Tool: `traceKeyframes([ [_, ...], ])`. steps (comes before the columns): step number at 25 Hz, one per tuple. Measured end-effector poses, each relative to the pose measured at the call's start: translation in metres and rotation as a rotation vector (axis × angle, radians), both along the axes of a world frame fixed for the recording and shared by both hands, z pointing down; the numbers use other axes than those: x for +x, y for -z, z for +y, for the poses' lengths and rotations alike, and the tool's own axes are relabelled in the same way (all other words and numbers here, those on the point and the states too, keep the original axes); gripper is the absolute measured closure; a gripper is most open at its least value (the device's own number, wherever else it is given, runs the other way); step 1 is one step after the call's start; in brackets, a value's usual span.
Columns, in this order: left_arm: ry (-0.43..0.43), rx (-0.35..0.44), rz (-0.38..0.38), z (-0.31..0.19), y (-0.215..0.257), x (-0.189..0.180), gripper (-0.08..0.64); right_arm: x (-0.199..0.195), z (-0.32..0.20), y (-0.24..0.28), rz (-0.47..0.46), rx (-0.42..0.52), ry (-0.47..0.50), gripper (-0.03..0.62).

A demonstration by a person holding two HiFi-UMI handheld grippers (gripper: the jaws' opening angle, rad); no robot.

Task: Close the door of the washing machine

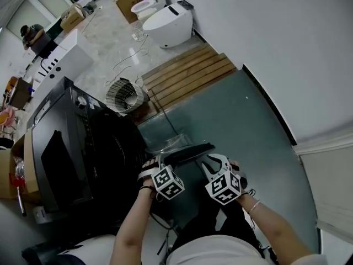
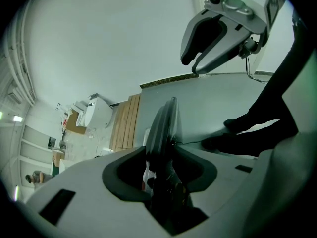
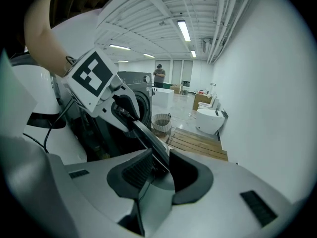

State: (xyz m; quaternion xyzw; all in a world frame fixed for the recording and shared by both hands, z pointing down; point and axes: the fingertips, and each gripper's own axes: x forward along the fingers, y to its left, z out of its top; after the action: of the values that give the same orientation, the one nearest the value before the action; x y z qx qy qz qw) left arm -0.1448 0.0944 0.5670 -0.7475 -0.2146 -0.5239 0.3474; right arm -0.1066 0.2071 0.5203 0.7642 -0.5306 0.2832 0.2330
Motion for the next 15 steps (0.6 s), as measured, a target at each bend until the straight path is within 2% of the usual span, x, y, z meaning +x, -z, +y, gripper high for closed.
traceKeyframes([
  [7, 0.014, -0.01, 0.017, -0.013, 0.002, 0.015, 0.373, 0.023, -0.018, -0.028, 0.016, -0.064, -0.003, 0.466],
  [12, 0.04, 0.007, 0.013, -0.025, 0.0, 0.028, 0.373, 0.046, -0.042, -0.043, 0.066, -0.092, 0.045, 0.453],
  [15, 0.056, 0.018, 0.011, -0.033, -0.001, 0.038, 0.373, 0.061, -0.053, -0.054, 0.063, -0.11, 0.057, 0.449],
])
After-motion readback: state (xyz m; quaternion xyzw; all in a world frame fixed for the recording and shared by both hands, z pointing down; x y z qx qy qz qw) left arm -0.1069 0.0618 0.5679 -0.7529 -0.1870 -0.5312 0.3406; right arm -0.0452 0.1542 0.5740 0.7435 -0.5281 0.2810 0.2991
